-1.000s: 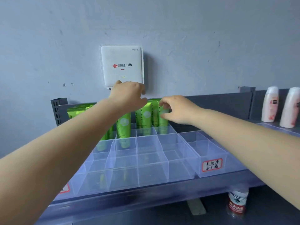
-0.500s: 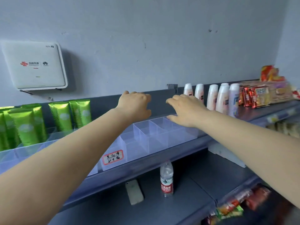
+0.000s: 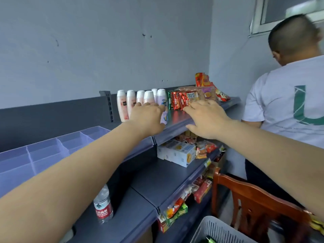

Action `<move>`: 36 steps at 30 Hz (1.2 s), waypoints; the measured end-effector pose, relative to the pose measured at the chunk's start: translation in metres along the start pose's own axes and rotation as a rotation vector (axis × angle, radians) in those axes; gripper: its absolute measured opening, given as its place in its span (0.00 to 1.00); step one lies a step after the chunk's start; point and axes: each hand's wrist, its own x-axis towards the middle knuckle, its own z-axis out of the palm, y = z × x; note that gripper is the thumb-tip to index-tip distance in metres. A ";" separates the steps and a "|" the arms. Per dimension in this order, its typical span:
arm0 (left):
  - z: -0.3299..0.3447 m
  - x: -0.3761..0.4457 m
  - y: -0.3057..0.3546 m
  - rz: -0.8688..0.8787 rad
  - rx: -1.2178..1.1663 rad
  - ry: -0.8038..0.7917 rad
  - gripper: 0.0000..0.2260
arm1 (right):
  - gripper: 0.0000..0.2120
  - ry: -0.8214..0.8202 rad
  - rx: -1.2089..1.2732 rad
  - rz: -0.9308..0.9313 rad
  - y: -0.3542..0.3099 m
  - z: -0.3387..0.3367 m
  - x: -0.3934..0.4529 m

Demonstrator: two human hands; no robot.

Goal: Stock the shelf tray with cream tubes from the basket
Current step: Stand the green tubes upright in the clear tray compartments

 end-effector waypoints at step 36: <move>0.301 0.011 0.253 0.565 -0.243 -0.568 0.18 | 0.24 -0.663 0.217 0.399 0.064 0.306 -0.197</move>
